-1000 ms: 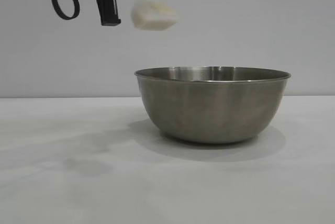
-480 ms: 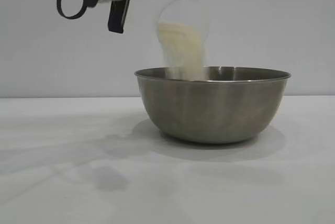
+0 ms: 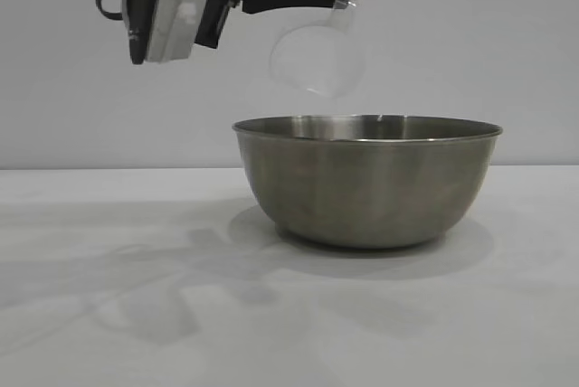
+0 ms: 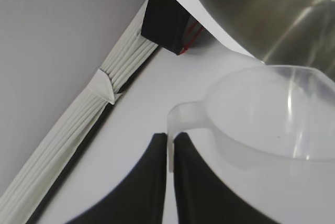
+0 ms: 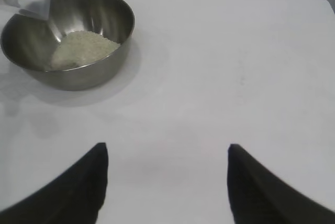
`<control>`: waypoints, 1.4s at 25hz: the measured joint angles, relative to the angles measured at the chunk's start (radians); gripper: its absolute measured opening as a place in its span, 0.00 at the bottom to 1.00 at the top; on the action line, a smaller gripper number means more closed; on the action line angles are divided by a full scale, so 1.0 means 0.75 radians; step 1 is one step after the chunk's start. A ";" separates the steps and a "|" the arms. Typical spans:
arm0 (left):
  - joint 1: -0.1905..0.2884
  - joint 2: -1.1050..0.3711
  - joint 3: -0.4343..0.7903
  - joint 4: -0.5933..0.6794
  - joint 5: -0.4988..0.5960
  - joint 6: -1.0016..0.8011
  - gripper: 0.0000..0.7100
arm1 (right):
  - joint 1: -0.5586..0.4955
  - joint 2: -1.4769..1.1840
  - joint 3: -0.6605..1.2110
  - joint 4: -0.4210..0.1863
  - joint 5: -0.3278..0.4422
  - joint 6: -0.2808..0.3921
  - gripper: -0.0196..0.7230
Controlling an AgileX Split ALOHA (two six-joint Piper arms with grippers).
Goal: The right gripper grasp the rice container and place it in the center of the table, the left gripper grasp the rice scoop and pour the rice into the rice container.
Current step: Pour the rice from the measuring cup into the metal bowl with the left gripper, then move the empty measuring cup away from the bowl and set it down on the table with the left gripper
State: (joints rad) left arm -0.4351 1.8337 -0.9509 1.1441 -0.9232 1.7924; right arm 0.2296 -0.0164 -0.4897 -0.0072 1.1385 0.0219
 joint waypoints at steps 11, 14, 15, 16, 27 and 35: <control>0.000 0.000 0.000 -0.738 -0.191 -0.556 0.00 | 0.000 0.000 0.000 0.000 0.000 0.000 0.56; -0.002 0.000 0.000 -1.164 -0.215 -0.796 0.00 | 0.000 0.000 0.000 0.000 0.000 0.000 0.56; -0.002 0.000 0.000 -1.304 -0.215 -0.869 0.00 | 0.000 0.000 0.000 0.000 0.000 0.000 0.56; -0.002 0.000 0.000 -1.486 -0.215 -0.975 0.00 | 0.000 0.000 0.000 0.000 0.000 0.000 0.56; -0.002 0.000 0.128 -2.241 -0.082 -1.553 0.00 | 0.000 0.000 0.000 0.000 0.000 0.000 0.56; -0.002 0.000 0.437 -2.244 -0.197 -1.870 0.00 | 0.000 0.000 0.000 0.000 0.000 0.000 0.56</control>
State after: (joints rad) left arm -0.4366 1.8337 -0.6229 -0.5390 -1.0712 0.3901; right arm 0.2296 -0.0164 -0.4897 -0.0072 1.1385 0.0219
